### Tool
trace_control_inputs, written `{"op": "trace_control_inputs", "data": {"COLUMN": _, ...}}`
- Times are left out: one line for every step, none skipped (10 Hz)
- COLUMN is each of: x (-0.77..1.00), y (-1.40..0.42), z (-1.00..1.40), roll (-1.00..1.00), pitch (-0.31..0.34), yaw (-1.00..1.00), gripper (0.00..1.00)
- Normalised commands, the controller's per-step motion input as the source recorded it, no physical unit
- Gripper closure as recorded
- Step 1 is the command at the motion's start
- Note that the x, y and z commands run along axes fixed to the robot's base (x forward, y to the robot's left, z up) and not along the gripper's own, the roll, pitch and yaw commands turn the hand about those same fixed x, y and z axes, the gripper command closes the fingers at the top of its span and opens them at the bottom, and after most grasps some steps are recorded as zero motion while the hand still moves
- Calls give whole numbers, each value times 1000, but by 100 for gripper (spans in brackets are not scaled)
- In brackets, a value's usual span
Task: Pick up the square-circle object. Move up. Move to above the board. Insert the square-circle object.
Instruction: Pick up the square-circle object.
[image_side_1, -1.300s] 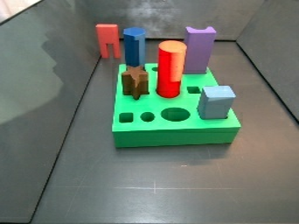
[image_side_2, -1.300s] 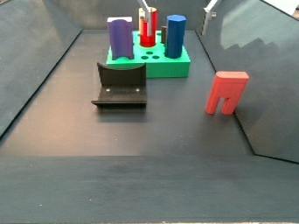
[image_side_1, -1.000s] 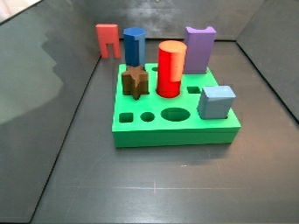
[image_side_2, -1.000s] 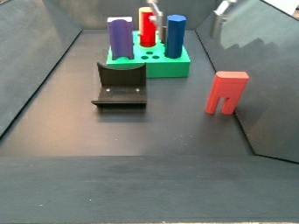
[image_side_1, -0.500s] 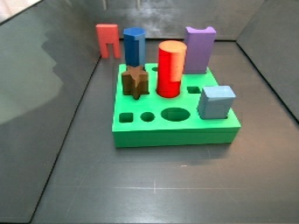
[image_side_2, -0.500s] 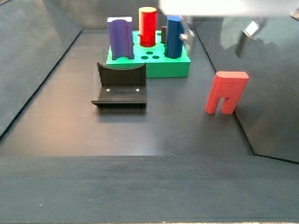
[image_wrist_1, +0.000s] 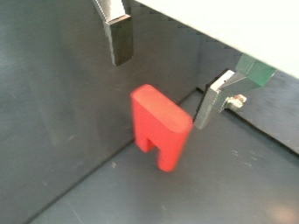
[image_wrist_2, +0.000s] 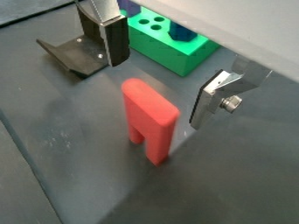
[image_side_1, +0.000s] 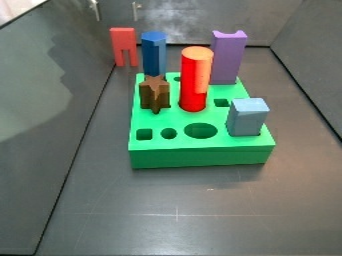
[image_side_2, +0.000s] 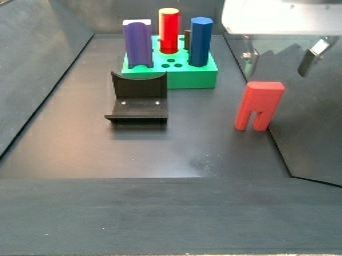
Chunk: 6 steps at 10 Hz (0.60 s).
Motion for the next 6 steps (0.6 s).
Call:
{"op": "trace_control_inputs", "data": {"x": 86, "y": 60, "z": -363, "roll": -133, "pitch": -11, "yaw": -120, "gripper": 0}}
{"op": "trace_control_inputs", "data": {"x": 291, "y": 80, "z": -371, "roll": -141, "pitch": 0, "yaw": -143, "gripper": 0}}
{"op": "trace_control_inputs", "data": {"x": 309, "y": 60, "z": -371, "roll": -154, "pitch": 0, "yaw": -131, "gripper": 0}}
{"op": "trace_control_inputs", "data": {"x": 263, "y": 46, "z": -346, "roll": -166, "pitch": 0, "yaw": -129, "gripper": 0}}
{"op": "trace_control_inputs", "data": {"x": 71, "y": 37, "z": -351, "roll": -166, "pitch": -4, "yaw": -74, "gripper": 0}}
{"op": "trace_control_inputs", "data": {"x": 0, "y": 6, "z": -389, "roll": -147, "pitch": -39, "yaw": -23, "gripper": 0}}
